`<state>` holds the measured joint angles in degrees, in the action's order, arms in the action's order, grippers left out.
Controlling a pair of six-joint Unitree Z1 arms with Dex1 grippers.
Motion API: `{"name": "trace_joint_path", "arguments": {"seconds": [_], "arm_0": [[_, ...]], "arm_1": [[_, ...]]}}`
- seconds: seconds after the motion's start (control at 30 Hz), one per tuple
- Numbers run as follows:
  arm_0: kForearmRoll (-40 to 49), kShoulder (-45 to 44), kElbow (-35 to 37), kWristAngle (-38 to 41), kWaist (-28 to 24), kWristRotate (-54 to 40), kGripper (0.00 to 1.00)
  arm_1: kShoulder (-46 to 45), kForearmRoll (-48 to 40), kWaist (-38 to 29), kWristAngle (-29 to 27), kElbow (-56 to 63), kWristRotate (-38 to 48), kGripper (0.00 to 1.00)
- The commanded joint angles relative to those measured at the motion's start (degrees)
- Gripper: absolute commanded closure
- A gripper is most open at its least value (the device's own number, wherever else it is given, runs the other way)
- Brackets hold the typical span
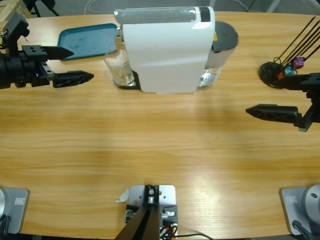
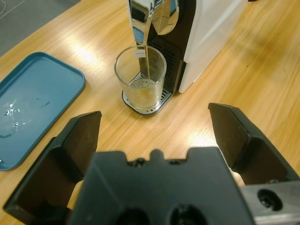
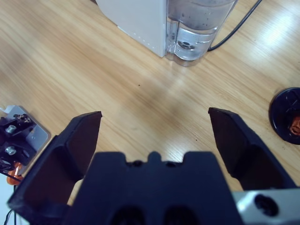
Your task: Pour coffee
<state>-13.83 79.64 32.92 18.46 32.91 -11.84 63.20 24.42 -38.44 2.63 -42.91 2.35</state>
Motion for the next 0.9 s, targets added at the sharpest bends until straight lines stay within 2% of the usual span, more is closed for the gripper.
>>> {"name": "trace_joint_path", "arguments": {"seconds": [0.03, 0.9], "arm_0": [[-0.4, -1.7, 0.1, -0.5, 1.2, 2.5, 0.0], [-0.4, -0.9, -0.9, -0.7, 1.7, 2.7, 0.0]], "arm_1": [[-0.4, -0.6, -0.5, -0.5, 2.3, -0.8, 0.0], [-1.1, -1.4, -0.4, -0.9, 3.2, -0.3, 0.0]]}}
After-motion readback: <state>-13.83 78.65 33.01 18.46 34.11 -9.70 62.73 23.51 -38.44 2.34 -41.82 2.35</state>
